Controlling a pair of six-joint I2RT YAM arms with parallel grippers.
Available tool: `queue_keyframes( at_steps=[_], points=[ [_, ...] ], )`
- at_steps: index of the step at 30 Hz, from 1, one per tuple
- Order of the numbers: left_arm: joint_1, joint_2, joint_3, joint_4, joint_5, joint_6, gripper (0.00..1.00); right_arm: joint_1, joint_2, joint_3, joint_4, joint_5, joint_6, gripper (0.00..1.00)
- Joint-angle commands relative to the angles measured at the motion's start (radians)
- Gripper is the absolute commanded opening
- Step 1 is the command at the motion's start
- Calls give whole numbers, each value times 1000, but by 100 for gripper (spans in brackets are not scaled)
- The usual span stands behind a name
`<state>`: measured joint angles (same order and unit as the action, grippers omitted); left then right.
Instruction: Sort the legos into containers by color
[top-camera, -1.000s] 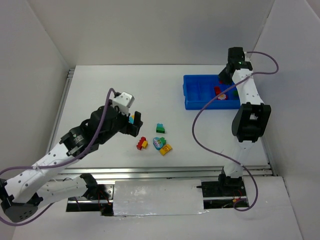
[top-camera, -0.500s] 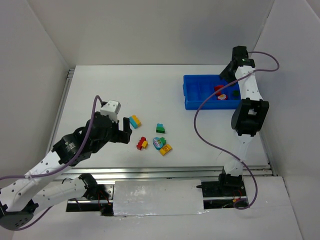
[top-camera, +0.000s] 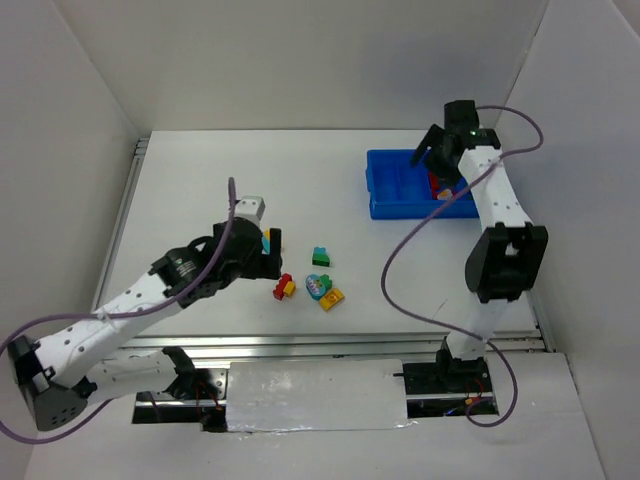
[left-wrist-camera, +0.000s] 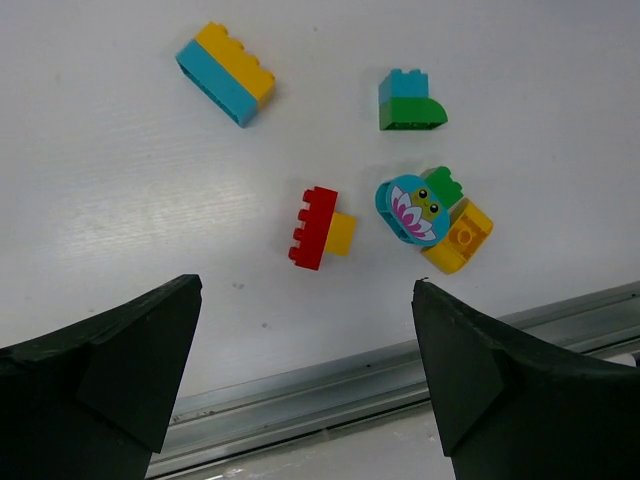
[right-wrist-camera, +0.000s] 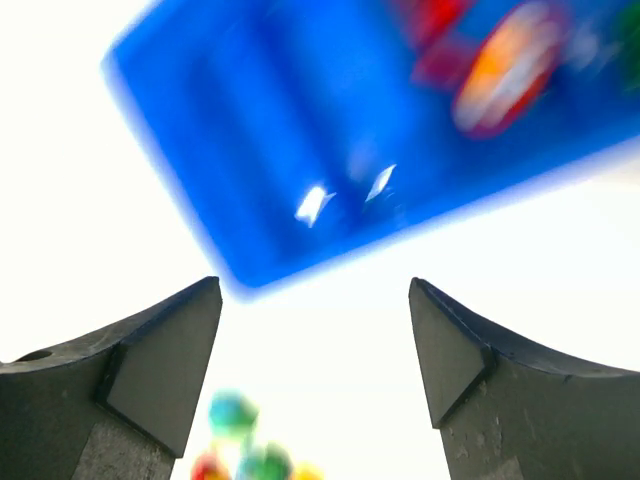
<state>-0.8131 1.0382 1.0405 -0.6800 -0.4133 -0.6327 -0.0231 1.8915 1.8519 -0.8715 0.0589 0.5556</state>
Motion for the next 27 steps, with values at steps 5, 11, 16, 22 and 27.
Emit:
queue_keyframes(
  at_steps=[5, 11, 16, 22, 27],
  points=[
    [22, 296, -27, 95, 140, -96, 97, 166, -523, -486, 215, -251, 40, 83],
    [54, 428, -22, 158, 162, -55, 75, 203, -693, -602, 163, -269, 29, 83],
    [77, 482, -53, 207, 192, -9, 77, 206, -758, -603, 128, -278, 9, 84],
    [88, 539, -92, 270, 231, 30, 76, 206, -781, -576, 83, -274, -5, 84],
    [91, 556, -111, 292, 260, 24, 72, 206, -786, -563, 72, -271, -13, 84]
  ],
)
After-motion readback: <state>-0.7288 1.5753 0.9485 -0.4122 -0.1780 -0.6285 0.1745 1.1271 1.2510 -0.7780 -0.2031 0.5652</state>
